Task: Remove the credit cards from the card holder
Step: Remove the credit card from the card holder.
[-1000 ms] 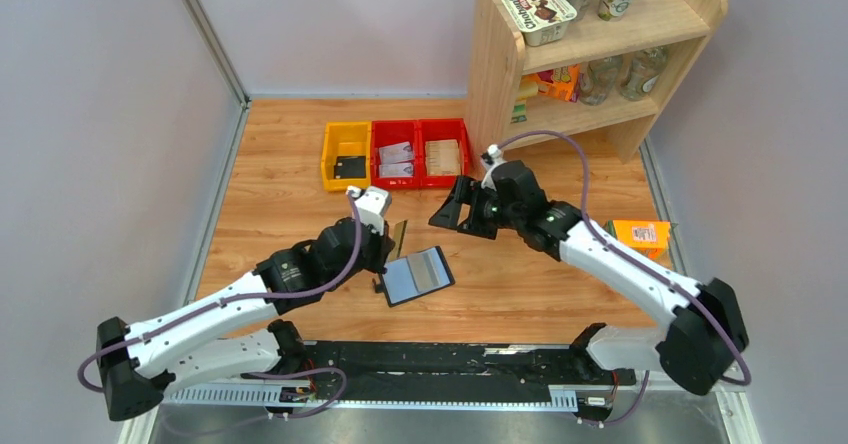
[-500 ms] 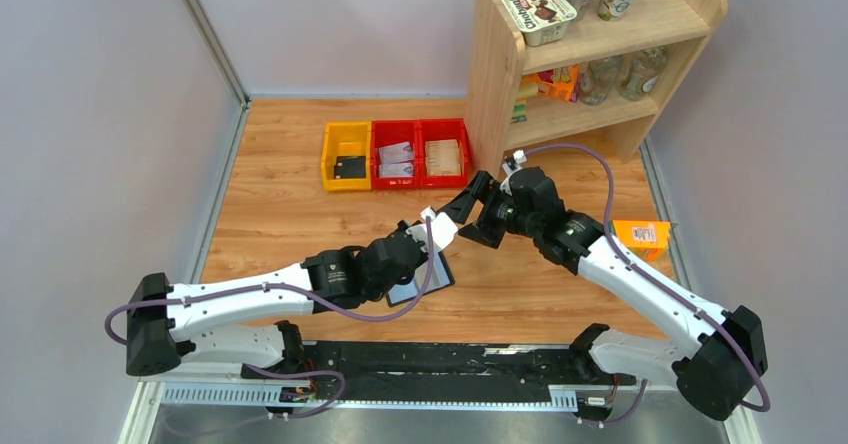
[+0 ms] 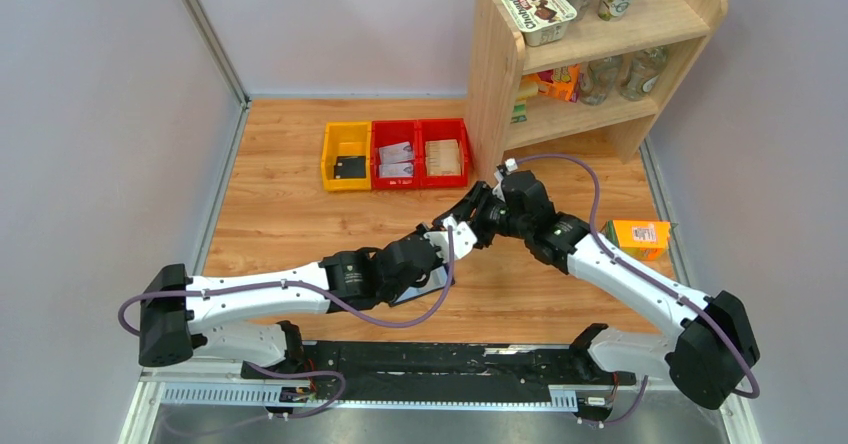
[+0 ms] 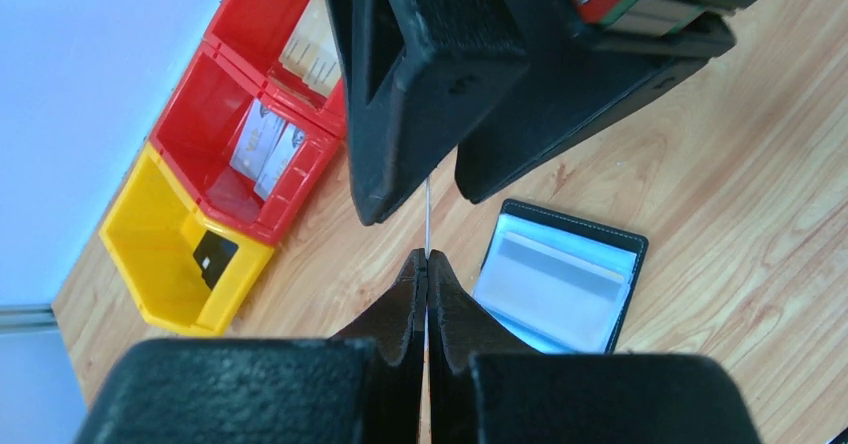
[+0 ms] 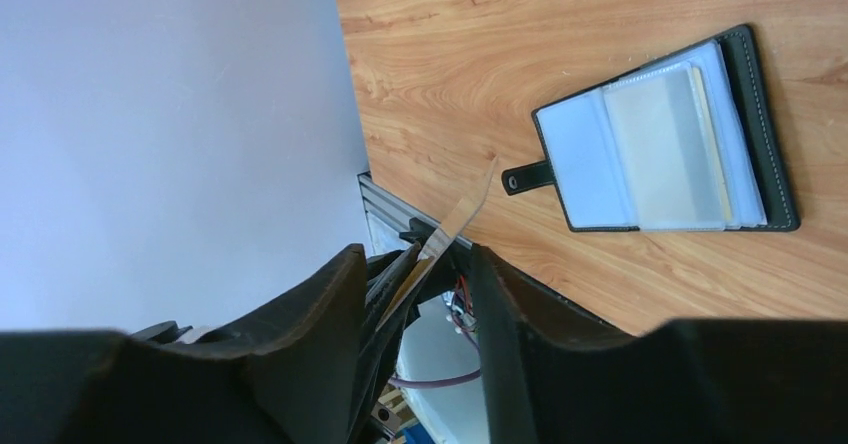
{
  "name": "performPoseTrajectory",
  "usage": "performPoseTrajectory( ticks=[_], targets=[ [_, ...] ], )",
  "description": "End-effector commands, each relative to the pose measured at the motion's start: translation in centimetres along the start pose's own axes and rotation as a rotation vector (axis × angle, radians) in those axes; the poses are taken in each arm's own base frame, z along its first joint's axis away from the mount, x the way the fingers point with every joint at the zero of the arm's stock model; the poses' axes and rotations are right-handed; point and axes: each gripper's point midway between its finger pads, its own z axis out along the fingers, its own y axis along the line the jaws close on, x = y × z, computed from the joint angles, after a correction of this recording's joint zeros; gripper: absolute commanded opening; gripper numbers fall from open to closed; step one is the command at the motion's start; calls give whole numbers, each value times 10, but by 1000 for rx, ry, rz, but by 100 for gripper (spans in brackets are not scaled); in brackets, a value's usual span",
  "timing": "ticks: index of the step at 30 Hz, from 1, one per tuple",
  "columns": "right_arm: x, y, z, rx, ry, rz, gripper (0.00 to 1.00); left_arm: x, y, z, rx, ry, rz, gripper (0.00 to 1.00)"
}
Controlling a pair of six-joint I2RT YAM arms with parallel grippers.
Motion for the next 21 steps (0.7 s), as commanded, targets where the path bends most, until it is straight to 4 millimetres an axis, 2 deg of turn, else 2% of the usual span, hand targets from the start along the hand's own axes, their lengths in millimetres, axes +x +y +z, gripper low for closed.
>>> performPoseTrajectory(
  ticks=[1,5,6,10,12,14,16,17,18,19,20,21],
  targets=[
    [2,9,6,-48,23,36,37,-29,6,-3,-9,-70,-9,0],
    [1,8,6,-55,13,25,2,-27,7,-5,-17,-63,-42,1],
    [-1,6,6,-54,9,18,0,-27,8,-7,-20,-64,-55,4],
    [-8,5,2,-91,-28,-36,0,-29,17,-17,-13,-74,-181,34],
    [-12,2,0,-113,-54,-68,0,-28,22,-22,31,-79,-319,46],
    [-16,4,-4,-174,-81,-104,0,-27,29,-26,86,-103,-483,54],
    [-21,2,-10,-208,-109,-131,0,-28,47,-28,102,-155,-650,60],
    [-21,5,-13,-249,-122,-150,0,-31,42,-34,155,-176,-718,61],
    [-22,7,-16,-279,-127,-163,0,-31,51,-34,147,-193,-767,64],
    [-22,10,-19,-306,-131,-176,0,-30,49,-36,178,-197,-823,66],
    [-23,13,-23,-328,-145,-191,0,-33,56,-36,180,-219,-869,68],
    [-23,14,-25,-348,-155,-202,0,-32,50,-38,229,-218,-929,69]
  ],
)
